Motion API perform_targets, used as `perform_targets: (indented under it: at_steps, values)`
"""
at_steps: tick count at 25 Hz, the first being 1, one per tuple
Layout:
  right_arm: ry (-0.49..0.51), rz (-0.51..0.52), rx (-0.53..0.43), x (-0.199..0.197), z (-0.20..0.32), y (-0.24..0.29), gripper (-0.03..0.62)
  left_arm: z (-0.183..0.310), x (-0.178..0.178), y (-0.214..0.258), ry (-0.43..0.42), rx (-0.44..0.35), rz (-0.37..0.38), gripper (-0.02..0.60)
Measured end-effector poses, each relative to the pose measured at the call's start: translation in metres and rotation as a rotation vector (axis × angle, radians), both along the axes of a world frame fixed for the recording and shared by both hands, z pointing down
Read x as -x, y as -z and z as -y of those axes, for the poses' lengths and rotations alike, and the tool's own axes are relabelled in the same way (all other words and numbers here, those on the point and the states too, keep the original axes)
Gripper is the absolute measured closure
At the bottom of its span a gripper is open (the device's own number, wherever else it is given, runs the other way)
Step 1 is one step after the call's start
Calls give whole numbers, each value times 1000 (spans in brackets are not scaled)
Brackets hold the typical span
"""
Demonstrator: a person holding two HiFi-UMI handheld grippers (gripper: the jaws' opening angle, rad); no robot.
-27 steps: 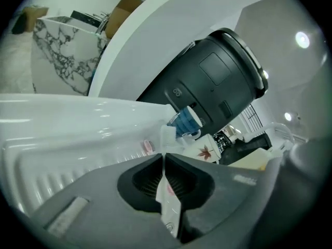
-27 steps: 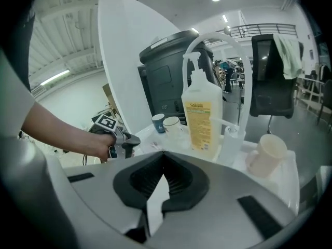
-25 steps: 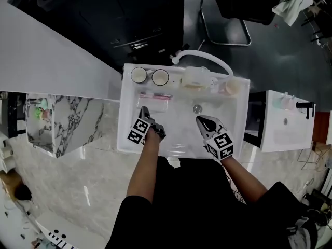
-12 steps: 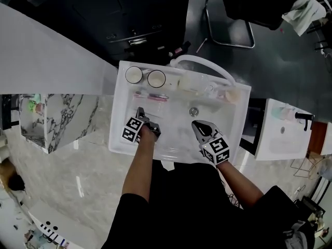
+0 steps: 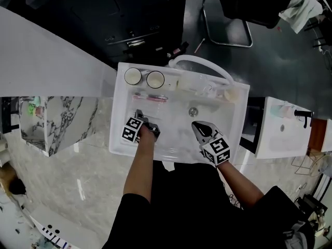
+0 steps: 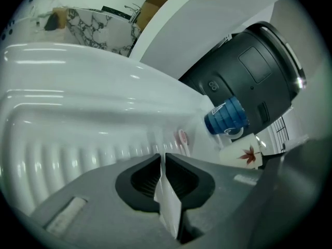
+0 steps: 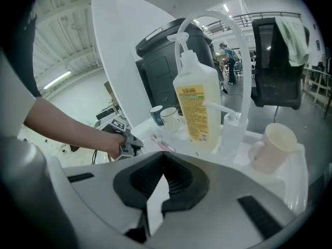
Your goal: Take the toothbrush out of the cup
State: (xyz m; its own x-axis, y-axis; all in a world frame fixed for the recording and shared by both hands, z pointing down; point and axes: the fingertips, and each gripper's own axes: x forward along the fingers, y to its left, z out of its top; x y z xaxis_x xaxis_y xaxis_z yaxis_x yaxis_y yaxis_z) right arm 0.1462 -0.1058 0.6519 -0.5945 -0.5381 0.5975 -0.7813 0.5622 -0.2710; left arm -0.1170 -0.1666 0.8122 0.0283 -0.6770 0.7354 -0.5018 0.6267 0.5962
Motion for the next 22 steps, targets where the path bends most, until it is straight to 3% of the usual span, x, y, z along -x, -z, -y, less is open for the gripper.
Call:
perform_targets:
  at_steps: [4,11,15,22]
  values:
    - [-12,-2,-3,4,-6,4,594,-6,8,3,-23,41,43,551]
    - [-38,-10,-8,14,-20,10,594,-13,12,6,-58,53,56,545]
    - [-25,-39,-13,24,-35,11,594,-15,12,9,-109,85,102,485]
    - [-64,-57,-3,38,-66,9,594,-27,16,19,-173,64,88,454]
